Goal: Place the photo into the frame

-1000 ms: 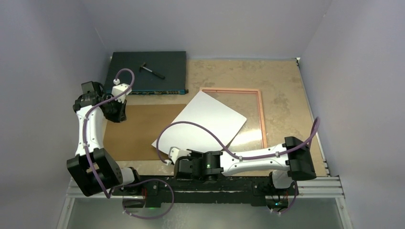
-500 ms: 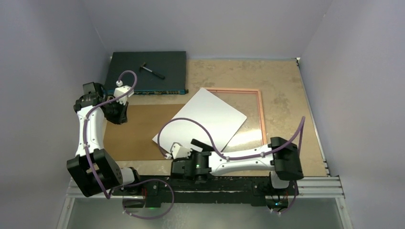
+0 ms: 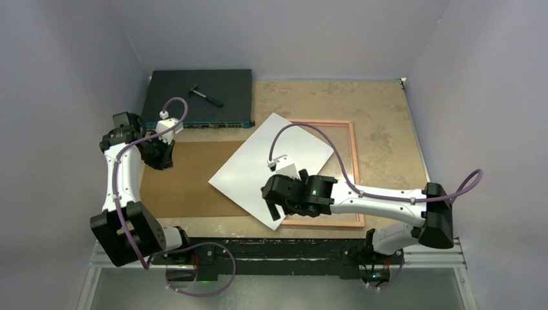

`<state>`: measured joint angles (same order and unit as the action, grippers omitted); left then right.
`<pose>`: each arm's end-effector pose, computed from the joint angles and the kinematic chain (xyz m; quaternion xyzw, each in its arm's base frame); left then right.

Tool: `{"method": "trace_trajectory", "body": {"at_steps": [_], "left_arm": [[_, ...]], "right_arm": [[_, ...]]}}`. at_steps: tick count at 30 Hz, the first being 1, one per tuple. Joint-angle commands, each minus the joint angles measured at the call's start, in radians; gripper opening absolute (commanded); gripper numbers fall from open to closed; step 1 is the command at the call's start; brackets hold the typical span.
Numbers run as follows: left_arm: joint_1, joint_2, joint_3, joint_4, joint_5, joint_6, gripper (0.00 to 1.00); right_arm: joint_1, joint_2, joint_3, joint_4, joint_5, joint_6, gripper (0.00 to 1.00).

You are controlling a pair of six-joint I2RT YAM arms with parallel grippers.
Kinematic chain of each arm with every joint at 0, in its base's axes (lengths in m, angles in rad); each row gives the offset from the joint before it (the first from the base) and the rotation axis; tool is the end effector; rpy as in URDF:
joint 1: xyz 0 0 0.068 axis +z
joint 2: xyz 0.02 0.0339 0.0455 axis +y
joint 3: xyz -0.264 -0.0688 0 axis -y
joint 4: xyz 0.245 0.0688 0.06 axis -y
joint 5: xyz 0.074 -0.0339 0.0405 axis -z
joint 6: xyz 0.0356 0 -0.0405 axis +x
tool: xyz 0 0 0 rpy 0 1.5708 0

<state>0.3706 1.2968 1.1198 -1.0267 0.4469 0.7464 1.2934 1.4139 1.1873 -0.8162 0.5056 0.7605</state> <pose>0.2278 0.0720 0.2845 0.2188 0.9343 -0.0905 0.2664 0.0943 0.2684 0.2869 -0.1831 0.9189 0.0913 0.3373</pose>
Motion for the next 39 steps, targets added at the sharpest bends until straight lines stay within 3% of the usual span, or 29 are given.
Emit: {"method": "trace_trajectory", "body": {"at_steps": [1,6,10,19,26,33,39], "left_arm": [[-0.007,-0.025,0.008,-0.029,0.039,0.054,0.1],[-0.007,-0.019,-0.001,-0.042,0.042,0.08,0.1],[-0.029,-0.007,-0.021,-0.037,0.057,0.085,0.1],[-0.339,0.042,-0.129,0.198,-0.078,-0.137,0.1],[-0.478,0.122,-0.189,0.367,-0.166,-0.222,0.09],[-0.542,0.222,-0.212,0.47,-0.241,-0.251,0.07],[-0.547,0.26,-0.216,0.504,-0.273,-0.26,0.06]], "right_arm": [[0.022,-0.02,-0.07,0.055,-0.106,0.077,0.99],[0.024,-0.125,-0.125,0.057,-0.143,0.191,0.99],[0.024,-0.248,-0.192,0.204,-0.124,0.287,0.99],[-0.111,-0.377,-0.455,0.411,-0.207,0.52,0.98],[-0.16,-0.526,-0.696,0.667,-0.243,0.646,0.85],[-0.195,-0.422,-0.76,0.857,-0.302,0.648,0.74],[-0.212,-0.305,-0.767,0.942,-0.365,0.642,0.72]]}}
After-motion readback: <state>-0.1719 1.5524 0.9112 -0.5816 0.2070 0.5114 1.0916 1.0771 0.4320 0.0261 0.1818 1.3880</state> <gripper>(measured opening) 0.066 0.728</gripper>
